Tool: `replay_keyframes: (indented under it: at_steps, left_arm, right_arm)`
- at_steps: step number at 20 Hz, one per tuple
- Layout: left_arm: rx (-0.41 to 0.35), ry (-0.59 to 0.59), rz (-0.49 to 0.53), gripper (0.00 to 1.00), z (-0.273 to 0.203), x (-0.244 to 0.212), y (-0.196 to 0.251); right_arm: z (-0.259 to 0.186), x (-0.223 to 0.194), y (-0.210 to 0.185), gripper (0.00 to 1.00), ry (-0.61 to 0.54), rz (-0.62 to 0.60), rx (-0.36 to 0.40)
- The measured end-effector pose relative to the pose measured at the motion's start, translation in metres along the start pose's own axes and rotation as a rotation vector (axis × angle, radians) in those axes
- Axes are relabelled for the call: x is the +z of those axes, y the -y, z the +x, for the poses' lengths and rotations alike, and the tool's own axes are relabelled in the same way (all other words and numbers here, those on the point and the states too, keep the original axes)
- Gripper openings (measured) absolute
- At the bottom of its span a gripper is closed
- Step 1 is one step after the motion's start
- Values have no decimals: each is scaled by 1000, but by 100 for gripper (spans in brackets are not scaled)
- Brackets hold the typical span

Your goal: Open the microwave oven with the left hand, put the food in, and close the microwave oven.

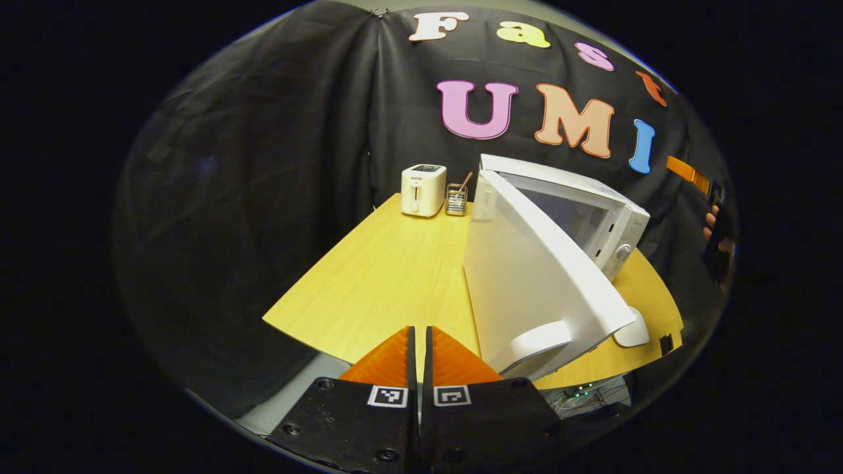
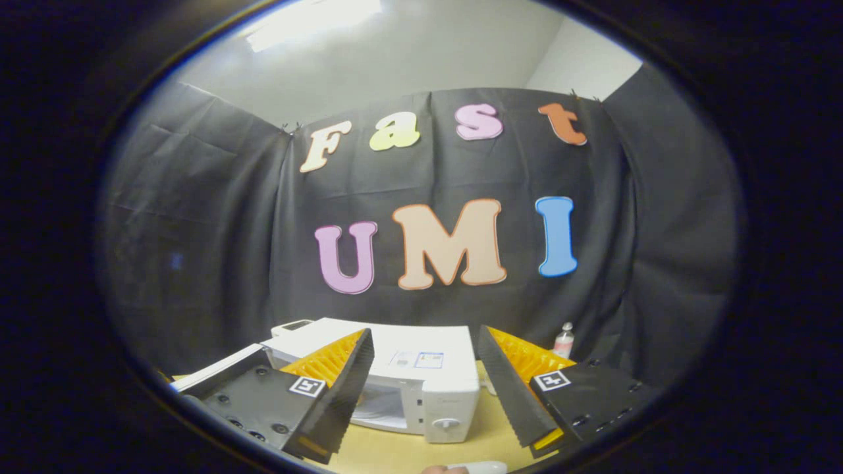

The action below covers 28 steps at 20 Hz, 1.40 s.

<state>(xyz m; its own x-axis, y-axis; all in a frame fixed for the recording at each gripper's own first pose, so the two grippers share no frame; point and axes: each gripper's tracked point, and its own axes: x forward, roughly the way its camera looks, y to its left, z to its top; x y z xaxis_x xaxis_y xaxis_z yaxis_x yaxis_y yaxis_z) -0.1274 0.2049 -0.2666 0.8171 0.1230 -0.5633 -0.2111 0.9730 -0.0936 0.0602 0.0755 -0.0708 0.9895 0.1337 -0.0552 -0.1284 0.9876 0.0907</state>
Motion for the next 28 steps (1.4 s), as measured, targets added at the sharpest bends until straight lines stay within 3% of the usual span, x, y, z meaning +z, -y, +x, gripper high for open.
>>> replay_keyframes:
  at_steps: [6, 10, 11, 12, 18, 28]
  left_arm:
    - [-29, -29, 10, 0, 25, -12, 30]
    - [-88, -56, 32, 0, 30, -21, 62]
    - [-102, -59, 50, 0, 31, -24, 73]
    - [-113, -60, 74, 0, 33, -25, 83]
    - [-207, -70, 147, 0, 45, -23, 147]
    - [-300, -48, 265, 2, 76, -2, 218]
  right_arm:
    - [-14, 26, 49, 98, 19, 21, -64]
    - [-25, 33, 71, 98, 14, 7, -98]
    - [-26, 36, 74, 98, 16, 6, -96]
    - [-27, 36, 76, 89, 12, 6, -94]
    - [-27, 43, 89, 89, -10, 1, -80]
    - [-36, 57, 108, 89, -14, 11, -102]
